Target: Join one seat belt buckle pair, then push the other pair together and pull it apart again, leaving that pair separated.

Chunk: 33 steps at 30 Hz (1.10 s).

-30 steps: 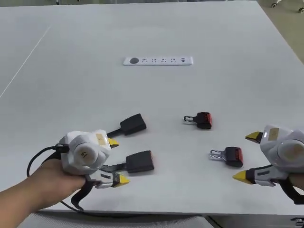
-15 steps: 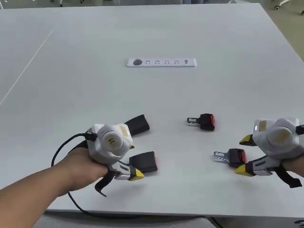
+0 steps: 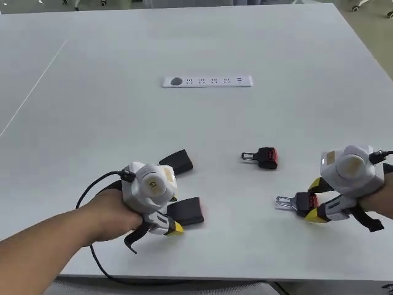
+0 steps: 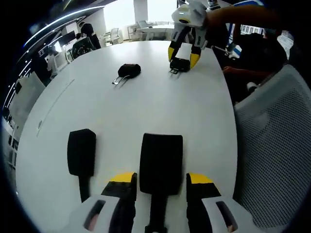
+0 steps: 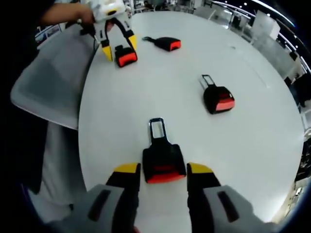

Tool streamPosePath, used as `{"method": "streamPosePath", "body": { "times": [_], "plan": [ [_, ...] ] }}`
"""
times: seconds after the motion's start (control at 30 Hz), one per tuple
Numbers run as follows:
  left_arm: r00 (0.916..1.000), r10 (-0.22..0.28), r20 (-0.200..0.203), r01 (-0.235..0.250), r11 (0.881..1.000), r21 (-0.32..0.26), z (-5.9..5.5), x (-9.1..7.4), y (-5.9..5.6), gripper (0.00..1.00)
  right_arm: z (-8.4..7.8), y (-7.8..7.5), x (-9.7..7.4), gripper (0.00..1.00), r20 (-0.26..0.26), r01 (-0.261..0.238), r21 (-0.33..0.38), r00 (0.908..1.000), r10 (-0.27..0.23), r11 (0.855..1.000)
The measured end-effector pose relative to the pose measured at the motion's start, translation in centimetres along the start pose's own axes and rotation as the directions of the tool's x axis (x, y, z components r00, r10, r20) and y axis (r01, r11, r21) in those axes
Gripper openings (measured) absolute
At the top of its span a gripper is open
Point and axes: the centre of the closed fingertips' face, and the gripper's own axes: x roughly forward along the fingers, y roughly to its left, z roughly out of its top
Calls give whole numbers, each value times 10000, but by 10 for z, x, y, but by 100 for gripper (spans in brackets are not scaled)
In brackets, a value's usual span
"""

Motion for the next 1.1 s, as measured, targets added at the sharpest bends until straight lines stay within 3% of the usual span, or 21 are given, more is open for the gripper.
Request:
{"method": "streamPosePath", "body": {
  "times": [0.07, 0.1, 0.13, 0.17, 0.3, 0.37, 0.57, 0.8, 1.1],
  "plan": [
    [9997, -30, -247, 37, 9996, 265, -4, 2, 0, 37, -4, 0, 4, 39, -183, -97, -105, 9998, 95, 9999],
    [9998, -137, -144, 143, 9990, 412, -2, 2, -2, 36, -8, 1, 6, 38, -450, -165, -280, 9989, 153, 9995],
    [9998, -70, -194, 77, 9994, 333, -3, 1, 0, 35, 1, 1, 7, 38, 7, -208, -697, 9998, 209, 9974],
    [9998, -89, -171, 94, 9994, 342, -3, 1, 1, 34, -3, 0, 4, 36, -237, -168, -332, 9996, 160, 9993],
    [9994, -301, -145, 304, 9994, 187, -3, 2, 2, 33, -3, 1, 5, 35, -343, -361, -752, 9988, 336, 9965],
    [9989, -343, -325, 362, 9976, 594, -2, 2, 0, 33, -2, 1, 4, 35, -408, -432, -887, 9984, 397, 9951],
    [9975, -395, -581, 440, 9960, 779, -2, 2, -1, 33, -2, 2, 4, 35, -598, -487, -994, 9973, 429, 9939],
    [9969, -562, -555, 617, 9927, 1040, -2, 3, -2, 33, -3, 1, 5, 34, -672, -571, -1221, 9965, 492, 9909],
    [9936, -656, -920, 770, 9890, 1261, -2, 3, -2, 33, -2, 1, 6, 34, -669, -639, -1369, 9962, 551, 9885]
  ]
}}
